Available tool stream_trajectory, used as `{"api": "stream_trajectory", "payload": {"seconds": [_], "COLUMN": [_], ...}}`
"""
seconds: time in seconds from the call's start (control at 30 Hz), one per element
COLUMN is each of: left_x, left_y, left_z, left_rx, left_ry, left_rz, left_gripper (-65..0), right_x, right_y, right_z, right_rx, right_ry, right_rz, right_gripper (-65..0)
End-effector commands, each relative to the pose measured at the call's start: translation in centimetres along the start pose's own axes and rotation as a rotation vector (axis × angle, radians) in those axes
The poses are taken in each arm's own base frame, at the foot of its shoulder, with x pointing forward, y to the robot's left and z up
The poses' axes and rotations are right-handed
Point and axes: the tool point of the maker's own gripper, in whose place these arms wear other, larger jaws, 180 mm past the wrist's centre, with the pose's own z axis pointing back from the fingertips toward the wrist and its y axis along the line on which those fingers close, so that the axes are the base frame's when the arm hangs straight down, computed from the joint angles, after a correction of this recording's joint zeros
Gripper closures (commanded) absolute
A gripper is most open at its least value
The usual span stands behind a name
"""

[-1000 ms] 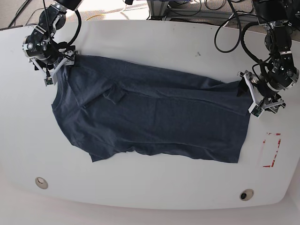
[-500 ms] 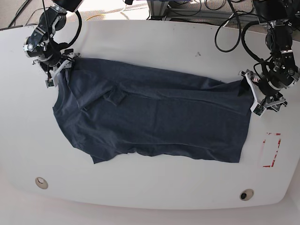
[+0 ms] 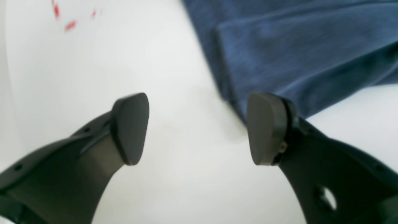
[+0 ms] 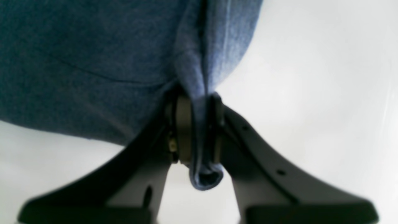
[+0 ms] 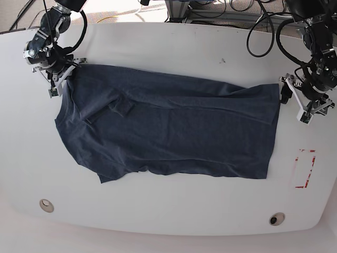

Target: Layout the t-shirt on the table in an organized manner, then fold the t-shirt properly

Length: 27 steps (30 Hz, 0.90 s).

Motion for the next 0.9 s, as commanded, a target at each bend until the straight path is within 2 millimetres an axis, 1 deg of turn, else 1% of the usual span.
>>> {"api": "stream_trajectory", "payload": {"seconds": [0.0,0.07,0.13,0.33,0.57,0.67,0.73,0.87], "left_x": [-0.1,-1.1,-1.5,-0.6,-0.6,0.1,0.2,-0.6], "left_y": [0.3,0.1,-0.1,-1.1,-1.3,-1.8,-2.1,-2.5], "left_z": [-0.5,-1.1,-1.5,-2.1,-2.5,-3.2,-3.6,-4.1], "left_rx": [-0.013,-0.030,-0.042,-0.074,-0.089,-0.111,-0.122,-0.139], "left_ry": [-0.009,0.013,0.022,-0.010,-0.009,-0.012,-0.008,0.018], "left_rz": [0.023,0.046,0.060,0.098,0.113,0.105,0.103,0.113], "left_gripper": [-46.7,-46.7,-46.7,-46.7,-46.7,-46.5,-46.5,-46.5], "right_x": [-0.8,-0.8,-0.8,-0.8,-0.8,-0.8,-0.8,-0.8], "right_y": [-0.7,-0.7,-0.6,-0.5,-0.5,-0.5,-0.5,-0.5], "right_z": [0.2,0.2,0.2,0.1,0.1,0.1,0.1,0.1], "right_rx": [-0.027,-0.027,-0.026,-0.023,-0.023,-0.023,-0.023,-0.023], "right_ry": [0.047,0.047,0.048,0.047,0.047,0.047,0.047,0.046], "right_rz": [0.014,0.014,0.015,0.013,0.013,0.013,0.013,0.013], "right_gripper": [-8.2,-8.2,-8.2,-8.6,-8.6,-8.6,-8.6,-8.6]}}
